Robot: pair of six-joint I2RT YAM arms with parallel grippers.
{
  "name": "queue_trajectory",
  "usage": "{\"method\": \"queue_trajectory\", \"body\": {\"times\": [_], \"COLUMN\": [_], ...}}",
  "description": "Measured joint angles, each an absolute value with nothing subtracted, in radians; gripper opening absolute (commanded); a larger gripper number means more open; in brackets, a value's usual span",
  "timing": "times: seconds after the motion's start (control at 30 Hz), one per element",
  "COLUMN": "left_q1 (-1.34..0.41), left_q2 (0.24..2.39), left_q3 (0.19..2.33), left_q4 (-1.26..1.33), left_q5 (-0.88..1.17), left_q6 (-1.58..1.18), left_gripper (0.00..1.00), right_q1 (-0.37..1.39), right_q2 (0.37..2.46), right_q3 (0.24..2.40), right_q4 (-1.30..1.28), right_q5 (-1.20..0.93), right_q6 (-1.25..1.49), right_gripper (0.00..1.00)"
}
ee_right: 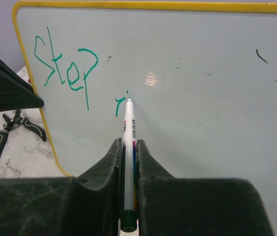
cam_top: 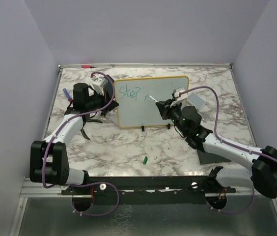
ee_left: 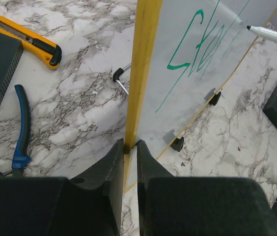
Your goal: Write a sentence on the whiteboard
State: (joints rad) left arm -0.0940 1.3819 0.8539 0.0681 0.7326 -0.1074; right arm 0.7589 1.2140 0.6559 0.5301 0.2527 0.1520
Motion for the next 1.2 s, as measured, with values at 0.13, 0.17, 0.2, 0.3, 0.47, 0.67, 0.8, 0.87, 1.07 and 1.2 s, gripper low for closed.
{"method": "queue_trajectory", "body": {"times": [0.13,0.17,0.2,0.3,0.47,0.67,0.8,0.87,1.07,1.2], "left_q1": [-0.094,-0.094,-0.094,-0.094,-0.094,-0.094,-0.094,-0.094,-0.094,-0.094], "left_q2": [1.382,1.382,1.382,1.382,1.382,1.382,1.382,1.382,1.382,1.382], "left_q3": [0.854,0.854,0.854,0.854,0.854,0.854,0.854,0.854,0.854,0.854], "left_q4": [0.068,0.068,0.068,0.068,0.069,0.068,0.068,0.068,0.068,0.068], "left_q5": [0.733,0.732,0.732,0.731,0.731,0.731,0.731,0.731,0.731,0.731], "left_q6": [-0.107,-0.107,-0.107,-0.107,-0.107,-0.107,-0.107,-0.107,-0.107,-0.107], "left_gripper": [0.0,0.0,0.0,0.0,0.0,0.0,0.0,0.0,0.0,0.0], "right_q1": [0.759,0.759,0.759,0.76,0.76,0.76,0.76,0.76,0.76,0.76], "right_q2": [1.229,1.232,1.235,1.244,1.248,1.249,1.255,1.255,1.255,1.255], "right_q3": [0.656,0.656,0.656,0.656,0.656,0.635,0.633,0.633,0.633,0.633], "right_q4": [0.53,0.531,0.531,0.534,0.537,0.537,0.538,0.54,0.544,0.545], "right_q5": [0.271,0.275,0.278,0.283,0.283,0.28,0.275,0.275,0.275,0.276], "right_q6": [0.152,0.152,0.152,0.152,0.154,0.178,0.185,0.185,0.182,0.175], "right_gripper": [0.01,0.01,0.01,0.01,0.01,0.01,0.01,0.01,0.01,0.0]}}
